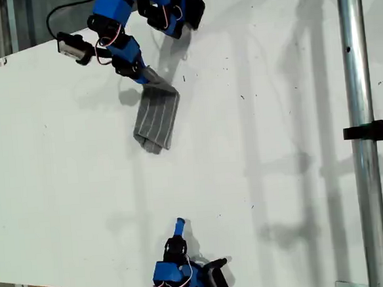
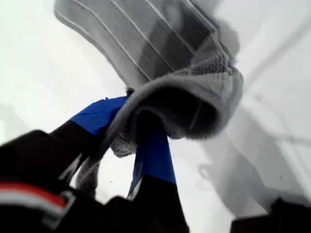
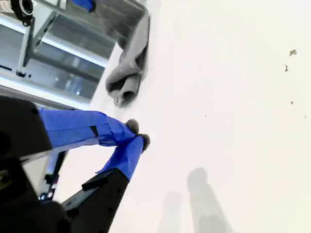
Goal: Grasp corners of a towel and fold twice.
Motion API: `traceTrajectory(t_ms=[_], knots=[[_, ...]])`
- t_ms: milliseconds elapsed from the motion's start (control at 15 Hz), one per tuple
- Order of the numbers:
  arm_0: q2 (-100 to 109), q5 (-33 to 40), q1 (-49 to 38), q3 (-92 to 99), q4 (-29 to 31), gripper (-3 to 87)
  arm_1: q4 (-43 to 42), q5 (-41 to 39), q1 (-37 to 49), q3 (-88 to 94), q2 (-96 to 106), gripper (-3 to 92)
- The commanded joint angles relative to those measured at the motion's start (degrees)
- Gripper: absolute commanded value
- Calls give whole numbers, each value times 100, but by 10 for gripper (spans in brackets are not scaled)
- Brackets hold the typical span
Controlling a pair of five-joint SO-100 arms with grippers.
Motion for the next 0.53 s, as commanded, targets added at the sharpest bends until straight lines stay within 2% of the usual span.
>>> traceTrajectory(t_ms=[0, 67, 200, 267, 333, 467], knots=[[44, -413, 0, 26, 123, -13, -2004, -53, -237, -738, -1652, -2], [44, -668, 18, 26, 229, -7, -2610, -105, -308, -1116, -2531, -2], [44, -694, 123, 44, 290, -8, -3665, -229, -483, -1828, -3876, -2], [44, -782, 132, 44, 343, -9, -4148, -229, -545, -1986, -4351, 59], [44, -861, 132, 53, 413, -7, -4588, -167, -554, -1969, -4570, 158], [44, -1055, 167, 62, 571, 19, -5186, -220, -492, -1591, -3604, 120]])
